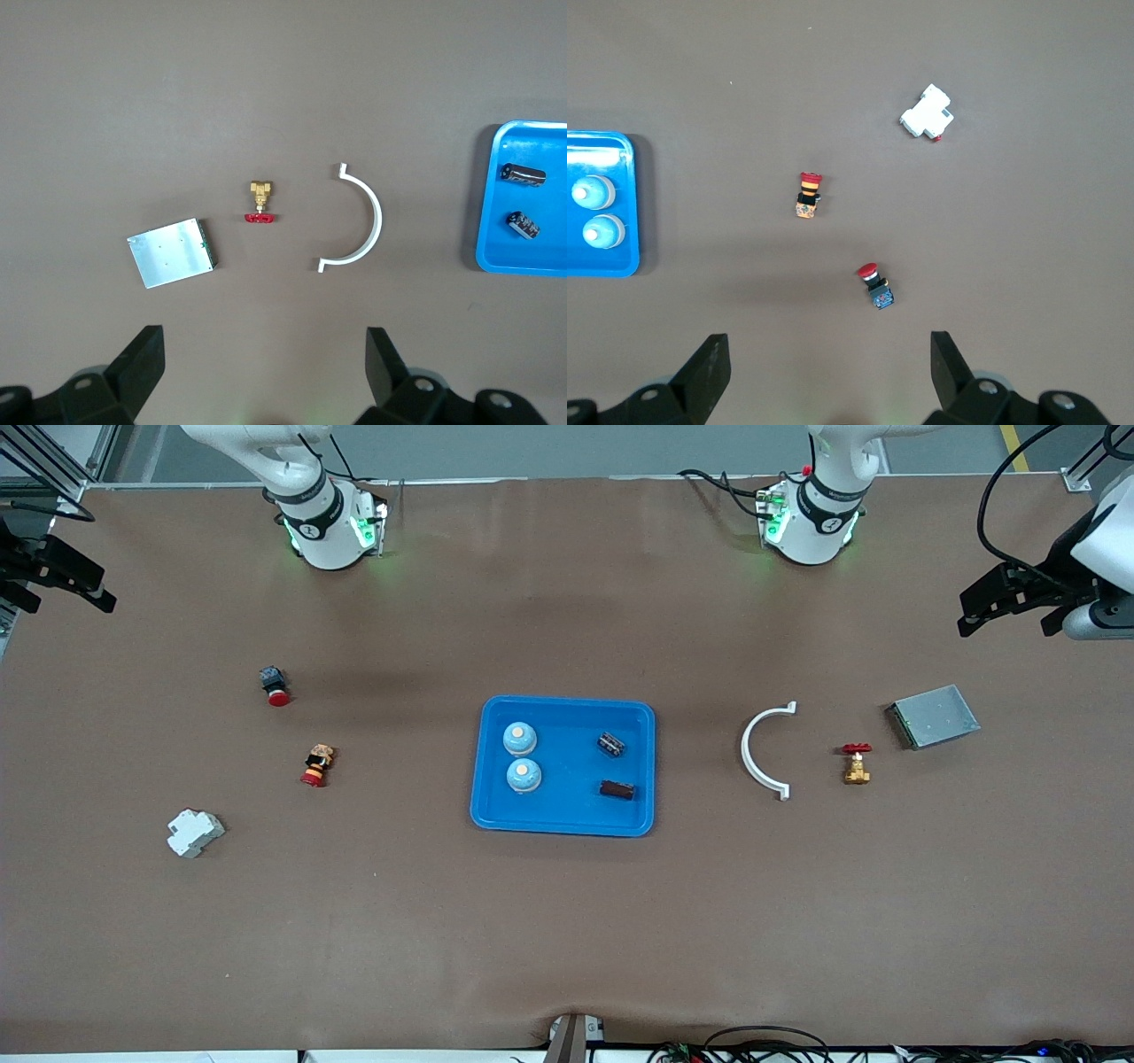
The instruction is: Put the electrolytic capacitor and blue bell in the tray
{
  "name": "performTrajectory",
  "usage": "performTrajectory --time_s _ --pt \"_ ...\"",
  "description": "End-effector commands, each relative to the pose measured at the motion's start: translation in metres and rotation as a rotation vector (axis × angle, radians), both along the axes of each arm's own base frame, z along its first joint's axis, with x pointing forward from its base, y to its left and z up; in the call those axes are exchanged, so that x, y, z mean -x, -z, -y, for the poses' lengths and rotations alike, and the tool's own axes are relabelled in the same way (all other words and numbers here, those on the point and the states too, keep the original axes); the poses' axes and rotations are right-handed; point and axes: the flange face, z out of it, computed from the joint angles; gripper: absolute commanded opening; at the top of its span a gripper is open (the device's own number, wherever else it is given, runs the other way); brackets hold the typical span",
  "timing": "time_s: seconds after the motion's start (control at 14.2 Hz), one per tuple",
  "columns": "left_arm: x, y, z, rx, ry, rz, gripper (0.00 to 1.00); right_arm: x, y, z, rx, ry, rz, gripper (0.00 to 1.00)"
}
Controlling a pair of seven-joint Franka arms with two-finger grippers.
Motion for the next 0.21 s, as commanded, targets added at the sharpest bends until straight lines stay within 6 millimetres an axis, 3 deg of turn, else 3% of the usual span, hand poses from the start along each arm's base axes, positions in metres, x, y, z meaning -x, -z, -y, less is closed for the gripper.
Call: performTrajectory --time_s 0.0,0.14 --pt "0.0053 -0.0111 -0.0033 0.019 -0.006 -0.001 1.0 -0.0029 -0.0013 0.0017 0.023 0.01 0.0 1.0" --pt "0.0062 -0.0121 -0.0025 0.013 -0.004 -0.008 1.0 -0.0032 -0.0004 0.0017 0.022 0.01 -0.003 1.0"
